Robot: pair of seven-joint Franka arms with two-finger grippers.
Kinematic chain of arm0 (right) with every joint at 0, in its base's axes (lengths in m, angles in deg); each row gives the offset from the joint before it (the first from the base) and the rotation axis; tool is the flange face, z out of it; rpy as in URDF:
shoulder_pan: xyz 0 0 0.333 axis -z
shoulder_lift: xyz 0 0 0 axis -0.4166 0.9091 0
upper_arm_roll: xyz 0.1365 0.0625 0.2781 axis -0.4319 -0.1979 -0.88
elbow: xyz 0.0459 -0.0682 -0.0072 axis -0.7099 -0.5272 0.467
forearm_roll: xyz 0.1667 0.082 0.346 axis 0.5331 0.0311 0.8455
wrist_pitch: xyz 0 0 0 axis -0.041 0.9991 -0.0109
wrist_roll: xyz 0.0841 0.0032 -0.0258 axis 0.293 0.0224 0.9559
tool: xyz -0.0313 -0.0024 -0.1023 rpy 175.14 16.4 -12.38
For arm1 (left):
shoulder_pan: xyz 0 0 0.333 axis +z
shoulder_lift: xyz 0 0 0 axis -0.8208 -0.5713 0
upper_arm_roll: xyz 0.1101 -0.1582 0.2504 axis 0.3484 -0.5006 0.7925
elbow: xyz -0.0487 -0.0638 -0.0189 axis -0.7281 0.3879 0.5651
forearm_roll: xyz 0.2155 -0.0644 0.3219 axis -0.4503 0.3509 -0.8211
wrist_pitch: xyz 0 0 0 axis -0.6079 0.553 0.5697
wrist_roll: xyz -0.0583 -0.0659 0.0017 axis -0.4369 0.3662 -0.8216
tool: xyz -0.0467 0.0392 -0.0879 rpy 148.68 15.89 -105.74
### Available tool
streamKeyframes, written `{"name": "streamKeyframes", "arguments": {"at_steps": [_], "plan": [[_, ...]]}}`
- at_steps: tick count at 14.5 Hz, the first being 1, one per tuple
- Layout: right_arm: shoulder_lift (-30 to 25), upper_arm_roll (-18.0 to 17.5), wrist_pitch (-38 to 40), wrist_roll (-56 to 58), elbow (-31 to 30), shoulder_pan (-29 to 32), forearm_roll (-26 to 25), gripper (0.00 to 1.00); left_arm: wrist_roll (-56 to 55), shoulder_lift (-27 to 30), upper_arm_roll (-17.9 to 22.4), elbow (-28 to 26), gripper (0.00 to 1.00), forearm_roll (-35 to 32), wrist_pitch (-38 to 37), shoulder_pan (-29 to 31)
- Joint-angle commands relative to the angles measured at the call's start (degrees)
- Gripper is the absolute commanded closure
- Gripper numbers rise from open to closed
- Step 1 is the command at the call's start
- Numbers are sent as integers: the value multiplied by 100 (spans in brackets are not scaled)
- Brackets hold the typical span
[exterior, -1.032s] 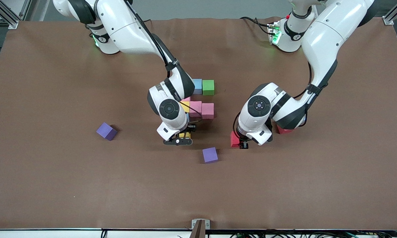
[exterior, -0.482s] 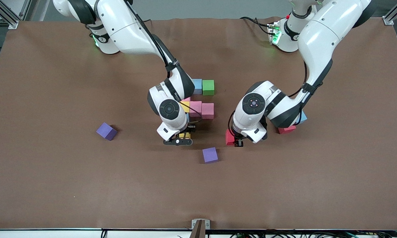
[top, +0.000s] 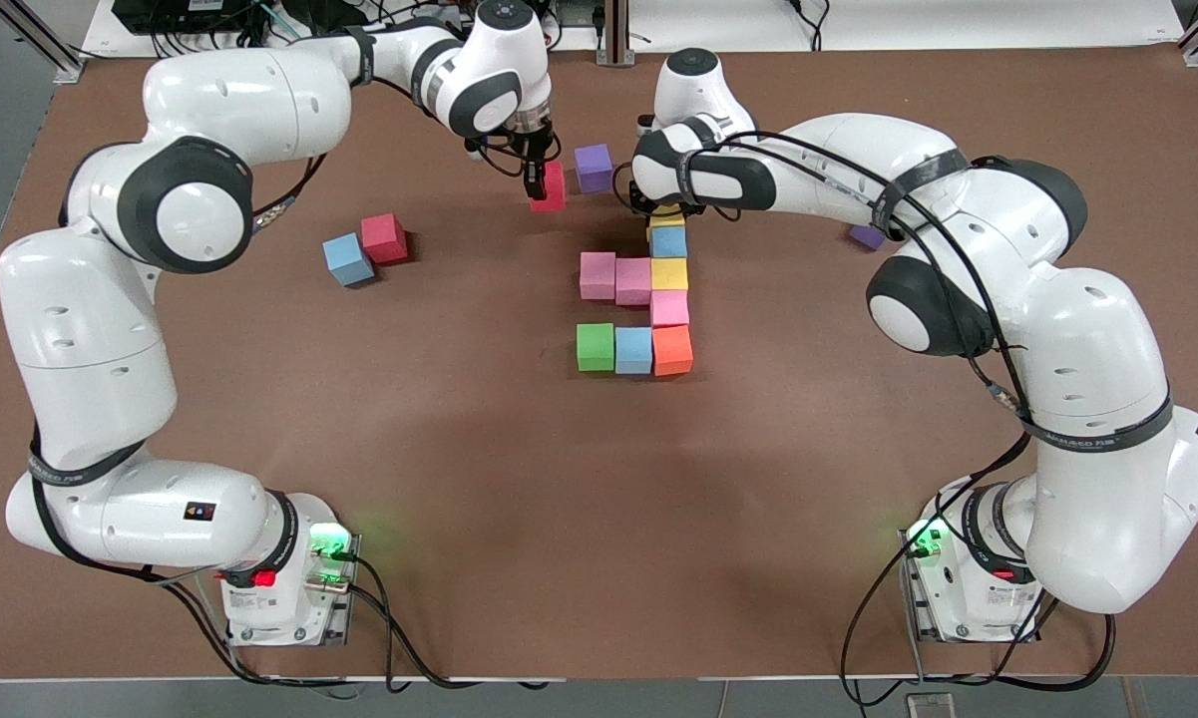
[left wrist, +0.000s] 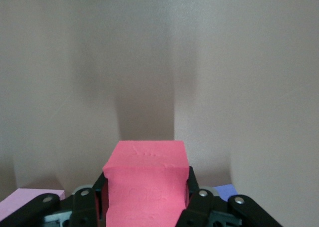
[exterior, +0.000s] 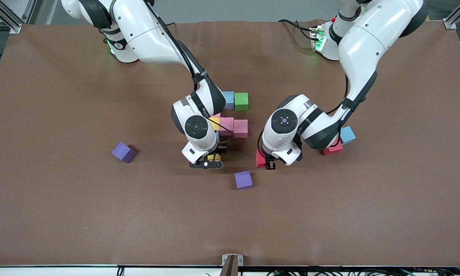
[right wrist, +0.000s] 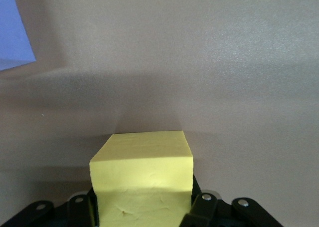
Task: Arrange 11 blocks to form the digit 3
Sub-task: 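Lower the yellow cube below the blue cube while the left gripper places red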
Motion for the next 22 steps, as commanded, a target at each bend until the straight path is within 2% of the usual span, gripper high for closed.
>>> {"name": "streamKeyframes", "arguments": {"at_steps": [1, 8, 9, 10, 12, 14, 22], "plan": [[13, 47, -29, -46, -50, -29, -93, 100, -41, -103, 200, 307, 68, 150, -164, -242], [13, 47, -37, -55, -50, -29, -137, 100, -32, -103, 200, 307, 68, 159, -156, -242], [13, 47, -28, -55, -50, -29, -137, 98, -41, -103, 200, 307, 68, 159, -164, -242], [13, 47, -37, -55, -50, -29, -128, 91, -41, -103, 200, 307, 68, 159, -164, -242], [22, 47, -37, -55, -41, -11, -128, 71, -41, -103, 200, 307, 67, 159, -156, -242], [22, 47, -37, -11, -41, 6, -137, 1, -32, -103, 200, 307, 67, 159, -156, -242], [4, 39, -20, -63, 3, -29, -172, 0, -41, -103, 200, 307, 67, 168, -156, -294]]}}
